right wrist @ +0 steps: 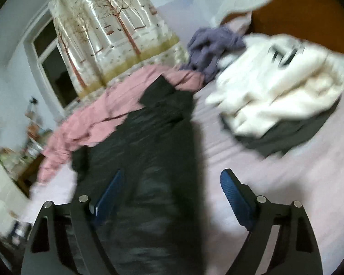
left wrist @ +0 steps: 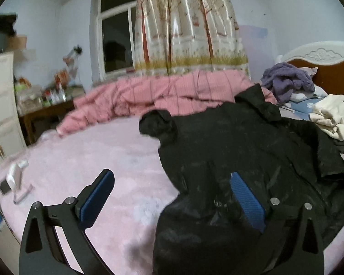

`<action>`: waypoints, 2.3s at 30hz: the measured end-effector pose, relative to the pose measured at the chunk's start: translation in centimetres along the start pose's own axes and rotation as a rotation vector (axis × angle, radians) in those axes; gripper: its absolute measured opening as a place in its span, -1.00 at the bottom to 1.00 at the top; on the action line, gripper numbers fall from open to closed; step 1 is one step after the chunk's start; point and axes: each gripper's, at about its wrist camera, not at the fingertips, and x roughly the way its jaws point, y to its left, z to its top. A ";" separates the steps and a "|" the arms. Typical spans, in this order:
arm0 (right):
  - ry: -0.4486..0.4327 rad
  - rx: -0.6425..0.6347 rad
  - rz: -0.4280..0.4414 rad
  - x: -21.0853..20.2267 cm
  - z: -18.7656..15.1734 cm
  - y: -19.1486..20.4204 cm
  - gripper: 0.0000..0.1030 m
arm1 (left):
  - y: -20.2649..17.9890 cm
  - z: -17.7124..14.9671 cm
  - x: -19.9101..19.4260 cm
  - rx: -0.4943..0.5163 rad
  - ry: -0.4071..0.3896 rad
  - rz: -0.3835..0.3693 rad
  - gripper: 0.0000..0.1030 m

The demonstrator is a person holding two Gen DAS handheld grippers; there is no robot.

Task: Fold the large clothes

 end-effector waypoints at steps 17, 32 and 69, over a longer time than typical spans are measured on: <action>0.277 -0.613 -0.118 6.9 -9.0 9.6 -0.45 | 1.3 -4.8 6.7 -0.144 0.450 -0.146 0.37; -0.017 -0.177 -0.369 -1.6 -0.8 -1.7 -0.94 | 11.2 -1.3 4.2 -0.324 0.276 -0.005 -1.00; 0.485 -0.203 0.071 15.3 2.8 -2.4 -0.91 | 8.4 6.2 22.4 -0.134 0.497 -0.042 -0.67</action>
